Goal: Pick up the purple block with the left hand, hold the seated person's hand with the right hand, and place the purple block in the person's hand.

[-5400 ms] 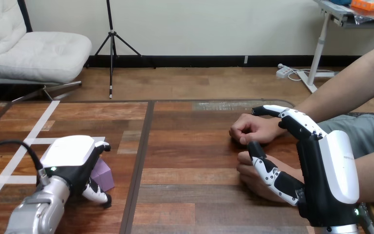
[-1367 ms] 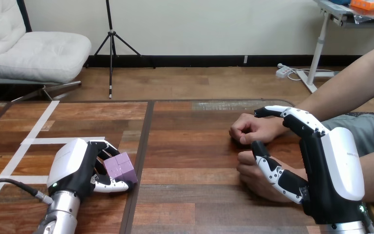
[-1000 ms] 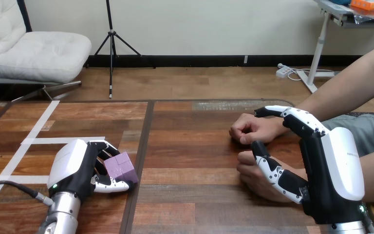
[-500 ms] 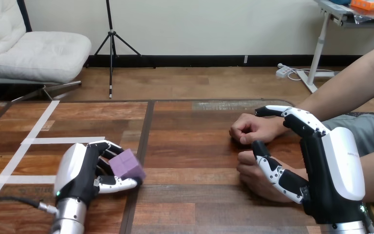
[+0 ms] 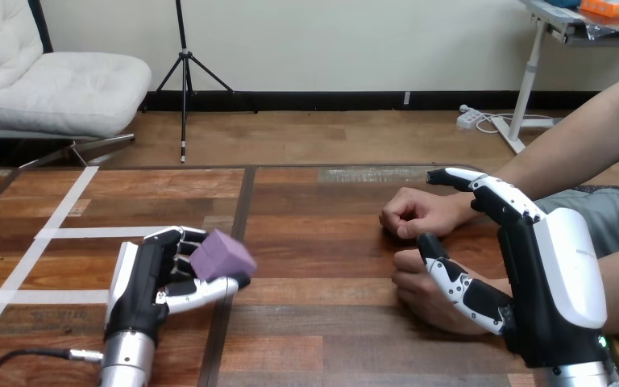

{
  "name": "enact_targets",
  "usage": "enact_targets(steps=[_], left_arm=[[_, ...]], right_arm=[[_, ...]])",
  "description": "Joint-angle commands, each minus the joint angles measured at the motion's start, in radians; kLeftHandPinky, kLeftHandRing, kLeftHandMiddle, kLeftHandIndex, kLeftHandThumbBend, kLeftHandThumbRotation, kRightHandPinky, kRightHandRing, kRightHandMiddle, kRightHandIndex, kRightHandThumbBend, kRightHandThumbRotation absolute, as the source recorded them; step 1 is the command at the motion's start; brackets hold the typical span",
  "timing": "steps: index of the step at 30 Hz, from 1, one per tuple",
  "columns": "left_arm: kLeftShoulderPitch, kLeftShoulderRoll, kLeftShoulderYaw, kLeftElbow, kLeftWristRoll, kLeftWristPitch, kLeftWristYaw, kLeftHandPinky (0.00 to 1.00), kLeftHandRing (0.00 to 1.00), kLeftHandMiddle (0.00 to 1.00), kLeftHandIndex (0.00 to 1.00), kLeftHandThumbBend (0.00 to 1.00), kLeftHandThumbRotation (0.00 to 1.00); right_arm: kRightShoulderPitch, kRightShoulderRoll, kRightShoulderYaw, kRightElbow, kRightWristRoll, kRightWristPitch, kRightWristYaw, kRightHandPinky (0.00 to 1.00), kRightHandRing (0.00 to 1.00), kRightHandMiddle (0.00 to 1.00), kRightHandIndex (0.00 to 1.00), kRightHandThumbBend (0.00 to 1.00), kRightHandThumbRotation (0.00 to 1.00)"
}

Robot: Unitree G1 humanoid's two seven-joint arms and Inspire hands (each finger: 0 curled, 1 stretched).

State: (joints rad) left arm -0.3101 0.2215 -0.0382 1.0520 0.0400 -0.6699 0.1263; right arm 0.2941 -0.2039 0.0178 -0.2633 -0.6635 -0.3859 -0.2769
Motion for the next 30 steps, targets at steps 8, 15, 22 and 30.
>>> enact_targets(steps=[8, 15, 22, 30], left_arm=[[-0.028, -0.125, 0.165, -0.059, -0.298, 0.046, -0.295, 0.29, 0.34, 0.42, 0.46, 0.72, 0.00], [-0.025, -0.154, 0.193, -0.080, -0.348, 0.077, -0.362, 0.27, 0.33, 0.41, 0.45, 0.76, 0.00], [-0.020, -0.174, 0.205, -0.094, -0.340, 0.074, -0.388, 0.26, 0.32, 0.40, 0.45, 0.78, 0.00], [-0.012, -0.191, 0.205, -0.116, -0.326, 0.080, -0.387, 0.26, 0.32, 0.41, 0.45, 0.78, 0.00]], right_arm=[[-0.019, -0.022, -0.040, -0.109, 0.014, 0.068, 0.073, 0.68, 0.77, 0.80, 0.79, 0.59, 0.00], [-0.013, -0.023, -0.052, -0.134, 0.017, 0.098, 0.111, 0.68, 0.78, 0.81, 0.80, 0.65, 0.00], [-0.010, -0.029, -0.061, -0.157, 0.017, 0.130, 0.155, 0.69, 0.79, 0.83, 0.82, 0.69, 0.00], [-0.009, -0.056, -0.077, -0.189, 0.004, 0.184, 0.235, 0.70, 0.81, 0.85, 0.84, 0.72, 0.00]])
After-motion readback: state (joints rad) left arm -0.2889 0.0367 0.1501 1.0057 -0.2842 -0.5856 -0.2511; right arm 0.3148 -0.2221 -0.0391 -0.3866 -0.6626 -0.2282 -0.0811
